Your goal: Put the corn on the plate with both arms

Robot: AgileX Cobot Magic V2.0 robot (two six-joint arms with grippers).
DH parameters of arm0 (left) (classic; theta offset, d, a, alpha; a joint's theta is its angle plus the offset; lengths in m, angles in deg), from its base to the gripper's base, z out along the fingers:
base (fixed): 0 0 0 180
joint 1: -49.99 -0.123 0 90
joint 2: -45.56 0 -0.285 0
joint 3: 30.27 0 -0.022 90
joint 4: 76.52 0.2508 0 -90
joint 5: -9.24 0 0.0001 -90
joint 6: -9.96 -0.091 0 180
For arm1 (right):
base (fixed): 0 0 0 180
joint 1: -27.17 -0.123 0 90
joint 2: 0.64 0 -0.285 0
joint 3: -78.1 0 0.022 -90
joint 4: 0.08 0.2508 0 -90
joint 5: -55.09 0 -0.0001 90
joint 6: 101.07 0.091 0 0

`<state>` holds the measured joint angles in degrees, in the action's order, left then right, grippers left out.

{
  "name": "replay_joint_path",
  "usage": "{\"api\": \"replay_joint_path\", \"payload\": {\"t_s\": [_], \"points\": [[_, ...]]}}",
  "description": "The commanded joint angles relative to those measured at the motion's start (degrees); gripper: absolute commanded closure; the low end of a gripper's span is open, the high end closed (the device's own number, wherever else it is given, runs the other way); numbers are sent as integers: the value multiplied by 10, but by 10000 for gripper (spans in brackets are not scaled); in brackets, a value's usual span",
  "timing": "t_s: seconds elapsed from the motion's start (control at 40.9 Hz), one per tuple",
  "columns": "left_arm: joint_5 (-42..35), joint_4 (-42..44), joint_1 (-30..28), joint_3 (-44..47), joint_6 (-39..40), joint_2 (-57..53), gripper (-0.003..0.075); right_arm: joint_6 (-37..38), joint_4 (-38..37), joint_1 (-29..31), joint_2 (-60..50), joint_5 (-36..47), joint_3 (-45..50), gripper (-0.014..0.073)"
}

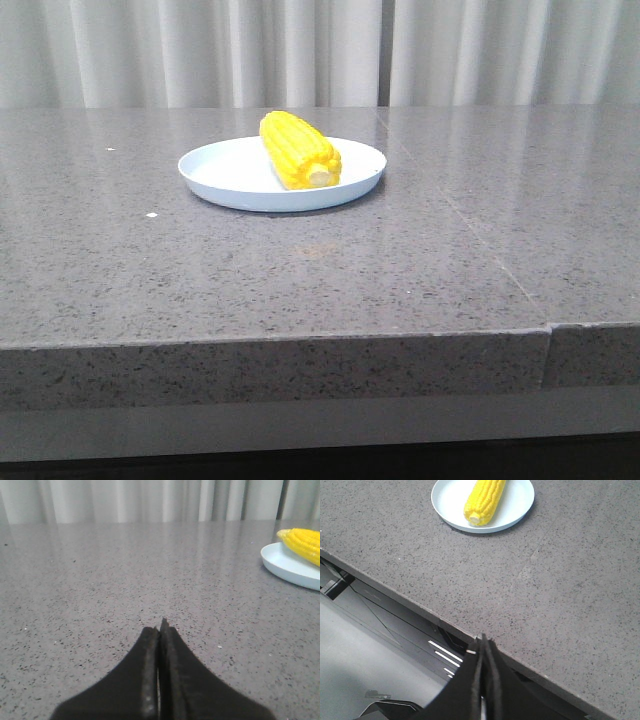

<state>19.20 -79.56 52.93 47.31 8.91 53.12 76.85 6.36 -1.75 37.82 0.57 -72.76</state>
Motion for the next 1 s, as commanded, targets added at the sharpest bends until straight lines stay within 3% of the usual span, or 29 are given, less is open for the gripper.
{"api": "replay_joint_path", "payload": {"t_s": [0.0, 0.245, 0.391, 0.978], "points": [[-60, 83, 3, 1, 92, -13, 740, 0, 0, 2, 3, 38, -13, 713], [-64, 84, 1, 1, 86, -13, 740, 0, 0, 2, 3, 38, -13, 713], [-64, 49, -10, 1, 41, -13, 740, 0, 0, 2, 3, 38, -13, 713], [-113, 38, -13, 1, 41, -13, 740, 0, 0, 2, 3, 38, -13, 713]]}}
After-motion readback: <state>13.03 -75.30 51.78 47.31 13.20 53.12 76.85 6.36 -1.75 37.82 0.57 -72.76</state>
